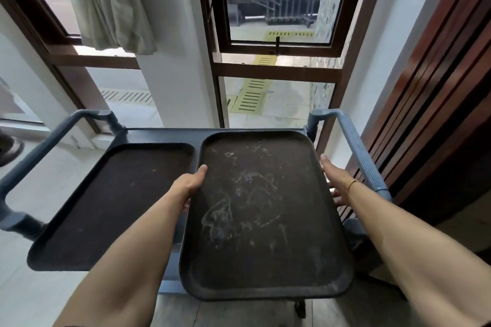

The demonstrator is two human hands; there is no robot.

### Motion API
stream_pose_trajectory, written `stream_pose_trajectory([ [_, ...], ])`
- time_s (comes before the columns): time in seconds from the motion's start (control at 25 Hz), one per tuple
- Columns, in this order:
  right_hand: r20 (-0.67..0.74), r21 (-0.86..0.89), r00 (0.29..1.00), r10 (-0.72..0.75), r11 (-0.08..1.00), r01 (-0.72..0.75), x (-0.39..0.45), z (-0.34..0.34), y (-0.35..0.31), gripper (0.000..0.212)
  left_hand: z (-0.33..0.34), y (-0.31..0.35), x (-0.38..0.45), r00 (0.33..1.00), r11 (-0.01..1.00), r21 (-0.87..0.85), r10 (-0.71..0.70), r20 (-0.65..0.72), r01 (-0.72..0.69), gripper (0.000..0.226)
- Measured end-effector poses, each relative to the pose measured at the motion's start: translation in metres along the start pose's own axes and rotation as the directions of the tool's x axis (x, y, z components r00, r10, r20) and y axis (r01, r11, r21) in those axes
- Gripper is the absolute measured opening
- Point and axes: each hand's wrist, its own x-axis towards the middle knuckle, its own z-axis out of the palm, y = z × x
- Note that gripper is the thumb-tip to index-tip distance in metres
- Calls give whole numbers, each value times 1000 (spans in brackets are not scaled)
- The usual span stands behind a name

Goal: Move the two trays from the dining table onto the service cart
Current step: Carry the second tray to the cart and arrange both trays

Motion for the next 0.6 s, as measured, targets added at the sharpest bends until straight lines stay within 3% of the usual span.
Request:
stream_pose_trajectory([
  [0.16, 28, 11, 999, 39, 999, -40, 27, -2, 4, 86, 18, 6, 19, 996, 986, 169, 22, -85, -8, 84],
  [0.6, 32, -10, 998, 52, 999, -52, 70, 13, 9, 77, 30, 0, 65, 999, 975, 221, -3, -41, 12, 89],
])
